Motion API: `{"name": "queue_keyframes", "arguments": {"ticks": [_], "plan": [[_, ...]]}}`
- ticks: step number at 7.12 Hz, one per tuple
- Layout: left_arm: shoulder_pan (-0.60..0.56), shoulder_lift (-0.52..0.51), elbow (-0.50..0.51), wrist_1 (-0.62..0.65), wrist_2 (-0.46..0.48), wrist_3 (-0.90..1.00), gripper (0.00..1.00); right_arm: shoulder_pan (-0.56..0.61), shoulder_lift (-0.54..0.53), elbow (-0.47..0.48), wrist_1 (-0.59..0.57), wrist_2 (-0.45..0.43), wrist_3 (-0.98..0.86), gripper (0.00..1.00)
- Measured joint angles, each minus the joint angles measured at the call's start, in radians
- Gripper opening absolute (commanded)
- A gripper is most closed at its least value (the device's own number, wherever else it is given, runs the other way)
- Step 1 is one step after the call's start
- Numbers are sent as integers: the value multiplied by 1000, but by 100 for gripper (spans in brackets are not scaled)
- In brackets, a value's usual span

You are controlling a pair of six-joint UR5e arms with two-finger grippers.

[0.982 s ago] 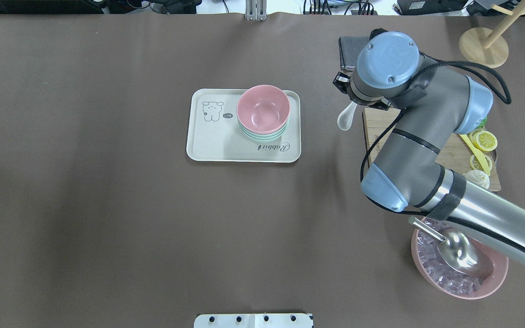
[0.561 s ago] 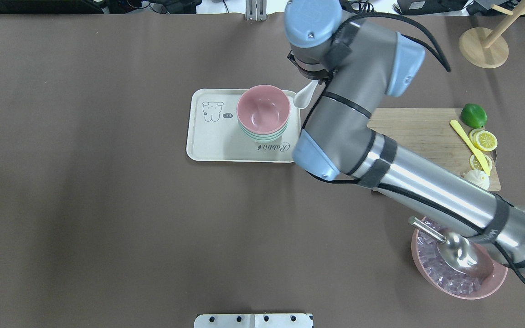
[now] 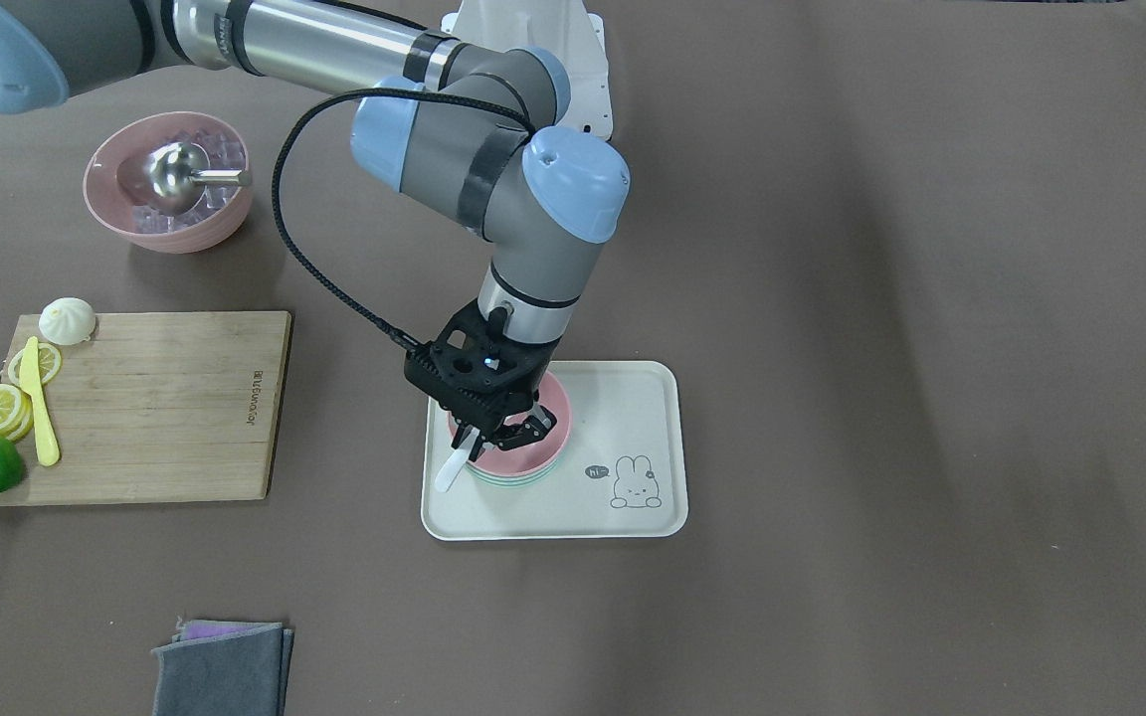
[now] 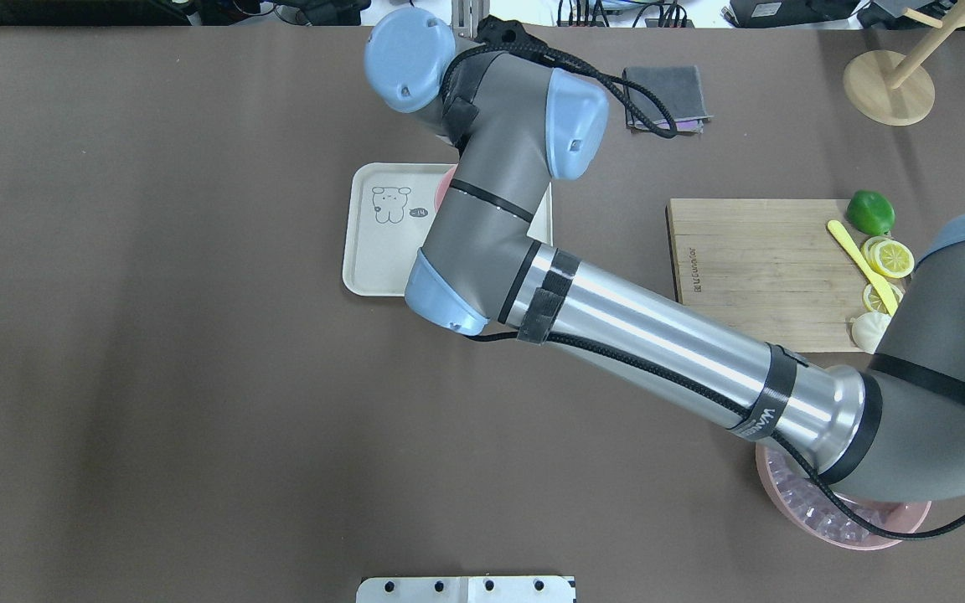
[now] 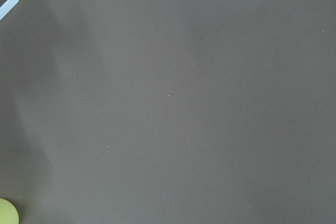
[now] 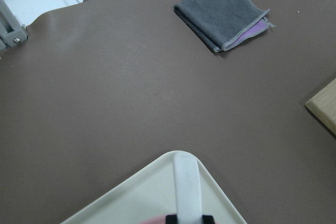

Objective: Stack pink bowl on green and place spoon
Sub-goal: 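Lift the white spoon with the right gripper and carry it toward the tray, then lower the spoon into the pink bowl and open the right gripper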

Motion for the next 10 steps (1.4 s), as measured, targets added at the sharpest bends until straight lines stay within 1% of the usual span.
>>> {"name": "queue_keyframes", "arguments": {"ticks": [3, 4, 5, 8, 9, 10], "plan": [[0, 1, 2, -3, 0, 1, 99, -46, -11, -12, -1, -33, 6, 0], [0, 1, 2, -3, 0, 1, 99, -51, -15, -13, -1, -33, 7, 83], [0, 1, 2, -3, 0, 1, 99, -53, -16, -13, 0, -37, 6, 100], [0, 1, 4, -3, 0, 1, 99, -51, -15, 4, 7, -71, -12, 100], [0, 0, 5, -3, 0, 1, 99, -44, -17, 22, 6, -71, -28, 100], [0, 0, 7, -1, 1, 0, 99, -21, -31, 55, 6, -51, -68, 100]]}}
